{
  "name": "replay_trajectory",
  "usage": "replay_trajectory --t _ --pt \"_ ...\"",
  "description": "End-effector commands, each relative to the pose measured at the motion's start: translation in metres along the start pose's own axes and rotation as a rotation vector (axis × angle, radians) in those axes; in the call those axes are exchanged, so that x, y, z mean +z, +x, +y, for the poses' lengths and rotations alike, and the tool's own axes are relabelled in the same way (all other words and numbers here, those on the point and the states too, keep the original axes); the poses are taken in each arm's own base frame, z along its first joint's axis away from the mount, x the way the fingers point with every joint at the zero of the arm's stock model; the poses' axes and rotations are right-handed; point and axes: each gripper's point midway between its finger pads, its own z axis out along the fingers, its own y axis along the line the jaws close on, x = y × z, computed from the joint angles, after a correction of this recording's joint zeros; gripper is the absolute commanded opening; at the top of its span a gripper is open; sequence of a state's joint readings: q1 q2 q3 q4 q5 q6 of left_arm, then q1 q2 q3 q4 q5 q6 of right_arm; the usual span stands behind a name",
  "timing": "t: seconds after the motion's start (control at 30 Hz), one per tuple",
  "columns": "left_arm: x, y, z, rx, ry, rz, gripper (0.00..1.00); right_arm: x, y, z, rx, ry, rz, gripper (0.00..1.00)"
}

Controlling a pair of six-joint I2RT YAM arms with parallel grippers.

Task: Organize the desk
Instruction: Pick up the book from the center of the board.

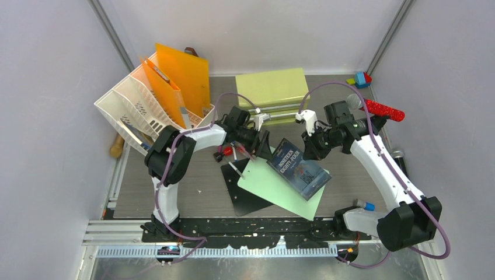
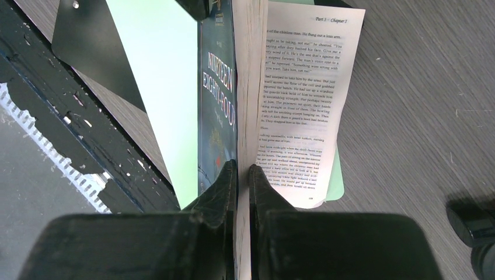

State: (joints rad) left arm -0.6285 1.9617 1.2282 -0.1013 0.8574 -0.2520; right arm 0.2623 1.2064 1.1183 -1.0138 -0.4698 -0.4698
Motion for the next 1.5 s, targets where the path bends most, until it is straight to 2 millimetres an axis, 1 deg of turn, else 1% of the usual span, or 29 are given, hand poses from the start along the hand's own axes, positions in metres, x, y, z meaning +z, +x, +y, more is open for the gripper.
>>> replay_trajectory --t 0.0,0.13,0.33,0.47,0.67,0.9,1.0,1.2,1.3,1.37,1.4,1.43,1.47 --pt "-0.001 -0.012 -0.008 -0.037 0.071 -0.037 0.75 -0.004 -0.020 0.006 -0.009 -0.016 -0.096 0.00" --pt "0.006 -0.011 -0.008 -0.114 0.104 -0.029 0.75 -0.001 -0.022 0.004 0.005 -0.017 -0.098 0.00" --pt "0.012 0.004 0.004 -0.174 0.084 -0.003 0.75 0.000 -0.026 0.002 0.015 -0.012 -0.105 0.00" --pt "0.016 0.010 0.004 -0.212 0.108 0.003 0.75 0.001 -0.028 0.001 0.017 -0.011 -0.106 0.00" --pt "0.024 0.003 -0.002 -0.270 0.199 -0.014 0.73 0.007 -0.027 -0.001 0.032 -0.015 -0.110 0.00" --pt "0.028 0.001 -0.009 -0.296 0.260 -0.028 0.67 0.020 -0.023 -0.003 0.056 -0.038 -0.089 0.00" --pt "0.027 -0.003 -0.012 -0.294 0.276 -0.041 0.59 0.026 -0.020 0.000 0.069 -0.073 -0.074 0.00" --pt "0.025 -0.006 -0.017 -0.282 0.300 -0.045 0.37 0.036 -0.012 -0.005 0.090 -0.072 -0.031 0.00" --pt "0.023 -0.008 -0.021 -0.269 0.316 -0.046 0.25 0.037 -0.011 -0.009 0.093 -0.055 -0.022 0.05" --pt "0.020 -0.011 -0.025 -0.251 0.326 -0.049 0.18 0.036 -0.013 -0.012 0.092 -0.037 -0.023 0.10" --pt "0.018 -0.013 -0.027 -0.241 0.331 -0.051 0.13 0.034 -0.015 -0.015 0.089 -0.020 -0.025 0.16" --pt "0.016 -0.015 -0.028 -0.231 0.333 -0.056 0.08 0.032 -0.015 -0.018 0.090 -0.002 -0.022 0.20" --pt "0.014 -0.017 -0.030 -0.220 0.335 -0.057 0.03 0.030 -0.018 -0.019 0.085 0.010 -0.029 0.29"
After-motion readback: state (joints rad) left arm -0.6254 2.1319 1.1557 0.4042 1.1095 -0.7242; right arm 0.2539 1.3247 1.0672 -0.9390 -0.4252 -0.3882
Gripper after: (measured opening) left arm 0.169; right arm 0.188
